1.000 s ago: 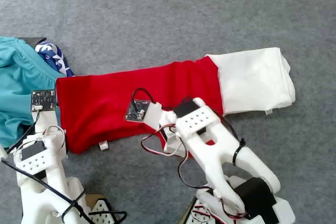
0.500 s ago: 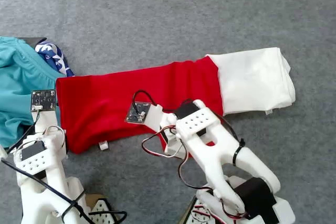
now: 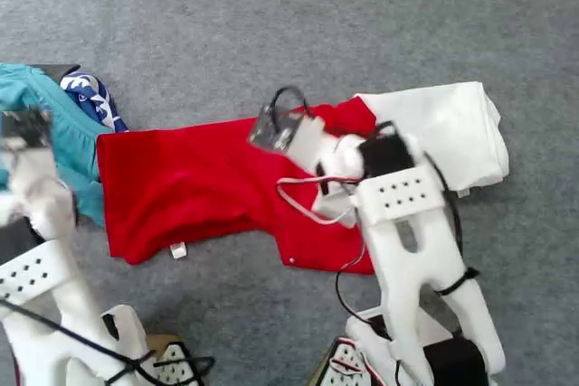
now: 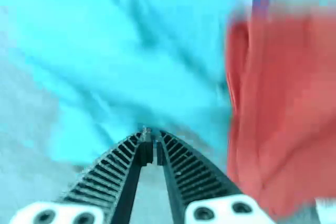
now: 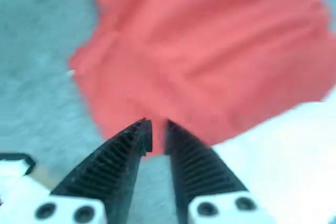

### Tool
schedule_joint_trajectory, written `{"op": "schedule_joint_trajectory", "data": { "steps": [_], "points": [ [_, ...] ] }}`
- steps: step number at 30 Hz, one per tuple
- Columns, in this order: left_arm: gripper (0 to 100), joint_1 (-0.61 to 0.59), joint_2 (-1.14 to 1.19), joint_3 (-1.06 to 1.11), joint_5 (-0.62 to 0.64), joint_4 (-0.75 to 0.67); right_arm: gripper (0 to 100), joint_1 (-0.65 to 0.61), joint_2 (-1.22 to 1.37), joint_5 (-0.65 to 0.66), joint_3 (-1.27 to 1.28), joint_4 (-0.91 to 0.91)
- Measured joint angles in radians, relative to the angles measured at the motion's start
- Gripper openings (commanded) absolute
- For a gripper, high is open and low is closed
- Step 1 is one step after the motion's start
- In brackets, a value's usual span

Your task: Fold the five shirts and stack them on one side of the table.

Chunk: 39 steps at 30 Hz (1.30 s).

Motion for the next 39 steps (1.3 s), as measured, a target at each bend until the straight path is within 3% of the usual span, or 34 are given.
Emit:
{"op": "schedule_joint_trajectory", "data": {
  "steps": [6, 8, 12, 16, 20, 24, 28, 34, 39],
  "points": [
    [12, 0.127, 0.213, -0.103, 0.143, -0.282, 3.5, 0.018, 0.002, -0.057, -0.014, -0.190],
    [14, 0.189, 0.351, -0.175, 0.207, -0.319, 3.5, 0.020, 0.029, -0.095, 0.009, -0.284],
    [17, 0.250, 0.669, -0.382, 0.351, -0.330, 3.5, 0.031, 0.091, -0.272, 0.157, -0.563],
    [18, 0.276, 0.984, -0.640, 0.439, -0.299, 3.5, 0.057, 0.091, -0.517, 0.381, -0.973],
    [18, 0.304, 1.270, -0.933, 0.480, -0.172, 3.5, 0.064, 0.091, -0.569, 0.535, -1.269],
    [17, 0.307, 1.519, -1.204, 0.496, -0.060, 3.5, 0.084, 0.103, -0.582, 0.555, -1.349],
    [7, 0.276, 1.720, -1.421, 0.494, 0.080, 3.5, 0.084, 0.170, -0.580, 0.554, -1.364],
    [8, 0.094, 1.889, -1.755, 0.489, 0.302, 3.5, 0.097, 0.249, -0.580, 0.500, -1.341],
    [8, -0.080, 2.005, -2.001, 0.358, 0.339, 3.5, 0.098, 0.250, -0.580, 0.480, -1.307]
  ]
}}
